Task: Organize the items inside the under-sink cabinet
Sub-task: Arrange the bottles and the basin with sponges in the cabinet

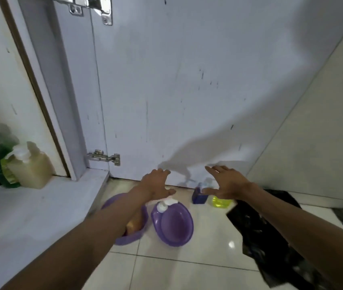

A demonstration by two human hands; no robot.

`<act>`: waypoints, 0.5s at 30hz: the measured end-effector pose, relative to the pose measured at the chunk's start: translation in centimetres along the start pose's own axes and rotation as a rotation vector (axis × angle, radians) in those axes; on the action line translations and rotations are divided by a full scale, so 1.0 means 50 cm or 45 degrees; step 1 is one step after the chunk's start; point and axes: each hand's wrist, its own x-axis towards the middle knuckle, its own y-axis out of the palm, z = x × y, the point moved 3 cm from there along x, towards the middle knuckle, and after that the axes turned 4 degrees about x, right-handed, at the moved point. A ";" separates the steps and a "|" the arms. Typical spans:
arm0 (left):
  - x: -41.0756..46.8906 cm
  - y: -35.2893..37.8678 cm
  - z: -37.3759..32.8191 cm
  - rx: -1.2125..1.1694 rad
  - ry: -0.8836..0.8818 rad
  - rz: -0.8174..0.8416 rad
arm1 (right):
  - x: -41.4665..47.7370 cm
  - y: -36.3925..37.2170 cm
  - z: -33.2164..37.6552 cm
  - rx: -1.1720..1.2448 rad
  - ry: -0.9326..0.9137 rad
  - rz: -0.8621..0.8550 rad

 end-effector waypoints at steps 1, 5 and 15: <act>0.018 0.013 -0.030 -0.050 0.004 0.014 | -0.005 0.003 -0.024 -0.006 0.038 0.019; 0.084 0.063 -0.124 -0.276 -0.023 0.048 | -0.020 0.028 -0.103 0.107 0.178 0.069; 0.169 0.165 -0.169 -0.342 -0.059 0.077 | 0.026 0.132 -0.124 0.266 0.230 0.050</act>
